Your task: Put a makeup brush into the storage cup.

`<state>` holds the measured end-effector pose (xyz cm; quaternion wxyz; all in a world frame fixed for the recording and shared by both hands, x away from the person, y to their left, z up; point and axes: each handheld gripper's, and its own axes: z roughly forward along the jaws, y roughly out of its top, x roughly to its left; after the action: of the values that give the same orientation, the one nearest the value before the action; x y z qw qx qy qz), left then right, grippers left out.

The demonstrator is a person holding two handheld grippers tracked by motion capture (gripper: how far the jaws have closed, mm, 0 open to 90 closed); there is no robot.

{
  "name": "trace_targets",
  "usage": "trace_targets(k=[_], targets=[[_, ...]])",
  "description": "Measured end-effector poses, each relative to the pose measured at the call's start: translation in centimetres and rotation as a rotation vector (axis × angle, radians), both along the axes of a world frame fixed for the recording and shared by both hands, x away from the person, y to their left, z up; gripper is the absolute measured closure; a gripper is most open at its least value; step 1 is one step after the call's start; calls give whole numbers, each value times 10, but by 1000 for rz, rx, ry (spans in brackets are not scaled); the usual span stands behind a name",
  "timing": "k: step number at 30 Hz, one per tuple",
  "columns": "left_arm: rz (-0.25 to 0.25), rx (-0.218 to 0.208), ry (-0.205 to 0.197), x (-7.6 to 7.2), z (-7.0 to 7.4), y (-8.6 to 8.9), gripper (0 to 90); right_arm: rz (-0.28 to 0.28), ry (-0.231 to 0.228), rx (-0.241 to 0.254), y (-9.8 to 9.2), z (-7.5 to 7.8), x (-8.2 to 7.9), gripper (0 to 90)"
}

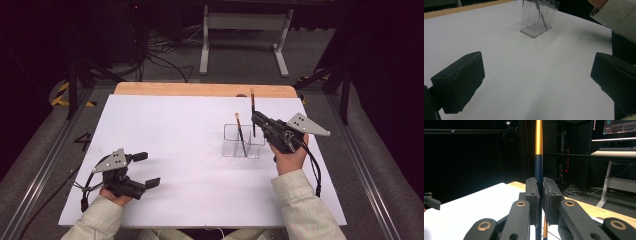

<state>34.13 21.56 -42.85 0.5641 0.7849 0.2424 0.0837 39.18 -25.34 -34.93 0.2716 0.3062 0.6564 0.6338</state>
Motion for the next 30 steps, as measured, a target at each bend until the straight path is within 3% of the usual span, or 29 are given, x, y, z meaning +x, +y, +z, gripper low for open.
trace_targets(k=[14,30], targets=[[11,0,4,-2,-1,3,0,-37,0,1,7,-9,12,834],[6,-1,13,-1,-1,3,0,-56,55,4,14,-28,20,834]])
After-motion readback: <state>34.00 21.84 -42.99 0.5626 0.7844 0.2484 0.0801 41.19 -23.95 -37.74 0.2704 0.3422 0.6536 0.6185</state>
